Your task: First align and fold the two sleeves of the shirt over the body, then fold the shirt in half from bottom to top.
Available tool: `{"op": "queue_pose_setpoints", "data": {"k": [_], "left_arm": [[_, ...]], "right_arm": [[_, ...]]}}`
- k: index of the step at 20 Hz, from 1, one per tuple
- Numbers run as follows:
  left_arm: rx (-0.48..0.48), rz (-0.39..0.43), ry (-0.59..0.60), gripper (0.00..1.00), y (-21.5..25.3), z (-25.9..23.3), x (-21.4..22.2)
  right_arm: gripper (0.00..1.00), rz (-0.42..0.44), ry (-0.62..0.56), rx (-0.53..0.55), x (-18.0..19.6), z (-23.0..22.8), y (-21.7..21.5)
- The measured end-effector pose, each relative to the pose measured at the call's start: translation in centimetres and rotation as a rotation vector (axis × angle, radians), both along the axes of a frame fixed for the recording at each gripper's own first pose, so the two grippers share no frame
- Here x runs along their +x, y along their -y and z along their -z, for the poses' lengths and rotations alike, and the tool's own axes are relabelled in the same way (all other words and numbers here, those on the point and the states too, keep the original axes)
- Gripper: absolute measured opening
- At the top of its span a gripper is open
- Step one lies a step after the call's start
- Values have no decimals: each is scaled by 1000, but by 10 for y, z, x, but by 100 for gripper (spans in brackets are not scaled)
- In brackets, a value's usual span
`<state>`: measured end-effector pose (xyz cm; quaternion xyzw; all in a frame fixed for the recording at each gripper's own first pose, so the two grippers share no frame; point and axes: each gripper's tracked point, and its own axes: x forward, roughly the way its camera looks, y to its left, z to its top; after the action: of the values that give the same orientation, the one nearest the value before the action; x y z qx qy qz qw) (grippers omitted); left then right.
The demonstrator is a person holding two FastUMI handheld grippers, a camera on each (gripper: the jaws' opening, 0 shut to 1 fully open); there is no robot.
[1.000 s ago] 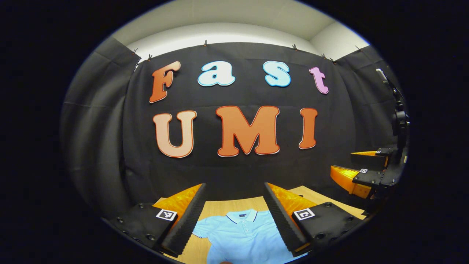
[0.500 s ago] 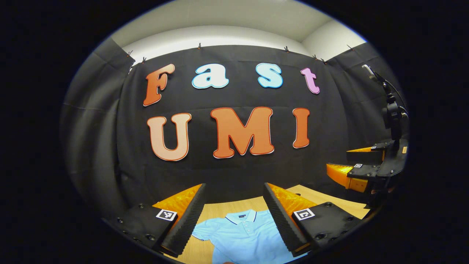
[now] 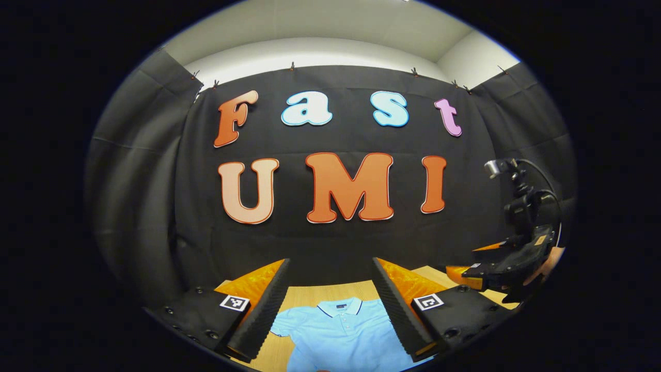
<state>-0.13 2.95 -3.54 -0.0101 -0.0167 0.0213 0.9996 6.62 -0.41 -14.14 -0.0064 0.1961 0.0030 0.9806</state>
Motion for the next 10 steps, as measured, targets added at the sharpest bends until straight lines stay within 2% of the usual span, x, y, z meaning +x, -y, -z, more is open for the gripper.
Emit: {"op": "queue_pose_setpoints", "data": {"k": [3, 7, 10], "left_arm": [[7, -44, -1, 100, -5, 1, 4], [56, -108, -42, 100, -6, 13, 9], [66, -141, -73, 100, -8, 21, 12]], "right_arm": [[98, -53, -115, 14, 26, 39, -5], [92, -45, -266, 73, 51, 90, -2], [92, -45, -368, 90, 72, 125, 1]]}}
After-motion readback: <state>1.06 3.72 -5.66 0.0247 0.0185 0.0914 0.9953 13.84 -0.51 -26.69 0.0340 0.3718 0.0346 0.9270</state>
